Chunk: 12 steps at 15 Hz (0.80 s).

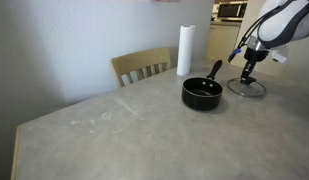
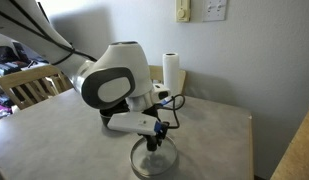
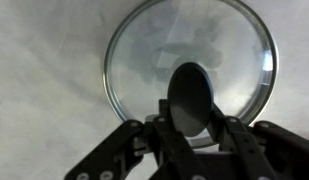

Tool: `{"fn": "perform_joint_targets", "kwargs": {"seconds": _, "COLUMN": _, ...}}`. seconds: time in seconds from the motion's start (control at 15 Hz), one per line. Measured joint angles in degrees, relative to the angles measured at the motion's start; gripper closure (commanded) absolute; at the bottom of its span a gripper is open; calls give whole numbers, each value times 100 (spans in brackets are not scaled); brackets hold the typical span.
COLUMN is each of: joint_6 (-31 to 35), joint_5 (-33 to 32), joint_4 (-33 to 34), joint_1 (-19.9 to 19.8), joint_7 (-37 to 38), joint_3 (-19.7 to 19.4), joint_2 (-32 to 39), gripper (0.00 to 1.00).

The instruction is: Put the lid on the black pot, remove the lid from the black pot, put the lid back on the black pot

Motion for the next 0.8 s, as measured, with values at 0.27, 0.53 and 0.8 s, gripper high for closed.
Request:
{"fn": "perform_joint_targets", "kwargs": {"seconds": 0.27, "joint_6": -189, "joint_5": -428, "joint_4": -7, "joint_1": 321, "joint_7": 446, "joint_3": -189, "joint_2": -241, "gripper": 87}}
{"fn": "perform_joint_targets", "kwargs": {"seconds": 0.53, "joint_6": -445, "joint_5": -887, "joint_4": -23, "joint_1": 748, "joint_7": 1078, "joint_3": -428, "joint_2": -563, "gripper": 87}}
{"fn": "perform_joint_targets", "kwargs": {"seconds": 0.8, "joint_6": -671, "joint_5": -1240, "joint_4": -53, "joint_1": 1082, "joint_7": 1650, "joint_3": -551, "joint_2": -859, "gripper": 87}}
